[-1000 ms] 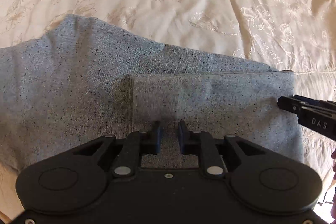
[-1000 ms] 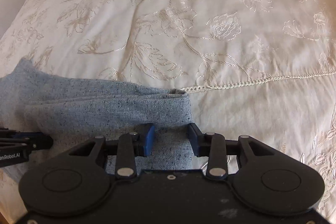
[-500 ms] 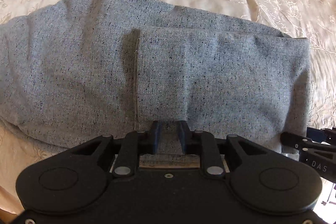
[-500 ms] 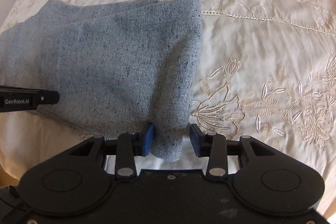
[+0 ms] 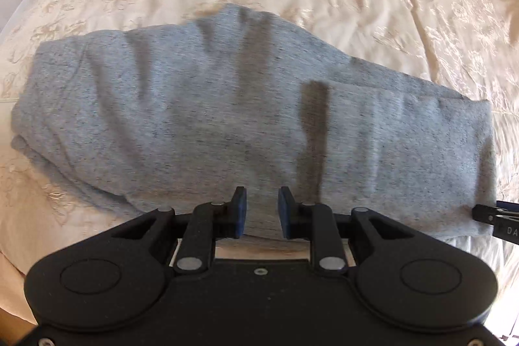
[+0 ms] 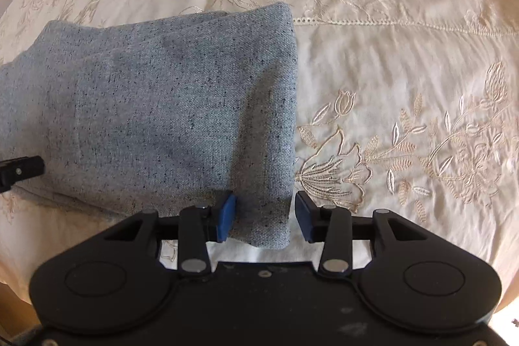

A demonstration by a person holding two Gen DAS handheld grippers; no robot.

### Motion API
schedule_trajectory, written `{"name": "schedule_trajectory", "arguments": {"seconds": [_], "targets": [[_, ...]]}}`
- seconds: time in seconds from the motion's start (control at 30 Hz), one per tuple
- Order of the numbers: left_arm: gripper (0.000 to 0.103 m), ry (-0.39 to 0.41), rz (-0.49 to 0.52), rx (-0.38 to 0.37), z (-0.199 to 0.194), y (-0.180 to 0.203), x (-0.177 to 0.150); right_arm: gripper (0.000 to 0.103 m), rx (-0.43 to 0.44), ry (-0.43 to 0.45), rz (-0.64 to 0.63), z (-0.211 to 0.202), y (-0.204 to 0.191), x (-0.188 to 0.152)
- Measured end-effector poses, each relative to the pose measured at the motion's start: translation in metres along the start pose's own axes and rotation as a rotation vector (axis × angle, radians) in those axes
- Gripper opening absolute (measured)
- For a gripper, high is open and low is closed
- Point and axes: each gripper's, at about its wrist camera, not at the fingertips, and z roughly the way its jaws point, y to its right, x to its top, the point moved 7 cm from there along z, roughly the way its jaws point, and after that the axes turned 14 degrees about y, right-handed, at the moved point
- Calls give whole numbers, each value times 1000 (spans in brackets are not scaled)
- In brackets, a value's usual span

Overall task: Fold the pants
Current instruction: 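Open the right gripper and release the folded hem onto the trousers, then grasp the trouser waistband end with the left gripper and lift it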

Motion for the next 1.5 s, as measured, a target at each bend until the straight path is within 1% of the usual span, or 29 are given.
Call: {"name": "schedule_trajectory", "arguments": {"seconds": [0.17, 0.23, 0.3, 0.47, 0.5, 0.53, 0.63, 0.7, 0.73, 0.77, 0.8, 0.83, 0.87, 0.93, 1.0, 1.07, 1.13, 1.2, 1.27, 1.3, 1.33, 1.37, 1.4, 1.43, 1.47, 1.5], "targets": [[32, 18, -92, 41, 1, -85, 18, 43, -115, 84, -124, -26, -29, 16], [32, 21, -114, 61, 3, -117, 28, 43, -131, 124, -134, -39, -46, 24], [32, 27, -122, 78, 7, -149, 38, 43, -123, 147, -110, -48, -66, 29], [32, 43, -94, 110, 26, -215, 65, 42, -55, 178, 14, -57, -121, 38], [32, 42, -94, 108, 29, -226, 70, 43, -44, 181, 28, -60, -135, 38], [35, 38, -96, 100, 36, -237, 75, 43, -39, 181, 34, -60, -146, 38], [37, 26, -90, 87, 50, -262, 81, 43, -40, 179, 25, -64, -174, 34], [48, 8, -78, 92, 66, -276, 77, 43, -43, 173, 6, -65, -193, 31], [56, -13, -78, 87, 76, -281, 72, 43, -43, 170, 0, -65, -200, 30], [62, -35, -80, 69, 86, -285, 65, 43, -43, 167, -2, -66, -206, 29], [64, -42, -88, 48, 95, -290, 59, 43, -43, 163, -1, -65, -212, 28], [71, -39, -99, 25, 102, -294, 54, 43, -45, 158, 1, -67, -218, 26], [82, -27, -117, 12, 106, -299, 51, 43, -48, 152, 5, -67, -221, 25], [96, -9, -156, -4, 111, -309, 45, 43, -60, 139, 11, -66, -224, 23], [98, -4, -178, -49, 115, -313, 40, 43, -71, 128, 19, -67, -226, 20], [102, -14, -170, -103, 118, -313, 37, 43, -80, 118, 26, -65, -226, 17], [103, -27, -146, -114, 121, -309, 38, 43, -90, 105, 35, -63, -227, 15], [102, -41, -154, -125, 126, -308, 40, 43, -93, 92, 48, -62, -228, 13], [101, -59, -170, -154, 129, -307, 43, 43, -93, 84, 61, -60, -231, 13], [101, -73, -181, -202, 130, -305, 44, 43, -91, 81, 63, -59, -233, 13], [96, -90, -190, -261, 129, -300, 45, 43, -91, 81, 64, -59, -236, 13], [80, -104, -188, -309, 126, -293, 45, 43, -91, 80, 62, -58, -238, 14], [70, -107, -175, -333, 122, -287, 45, 43, -88, 78, 58, -57, -241, 15], [61, -105, -170, -337, 118, -283, 44, 43, -85, 78, 57, -57, -243, 16], [48, -99, -173, -335, 115, -281, 44, 43, -80, 76, 56, -55, -245, 16], [45, -95, -191, -342, 111, -280, 45, 43, -74, 75, 57, -54, -247, 17]]}}
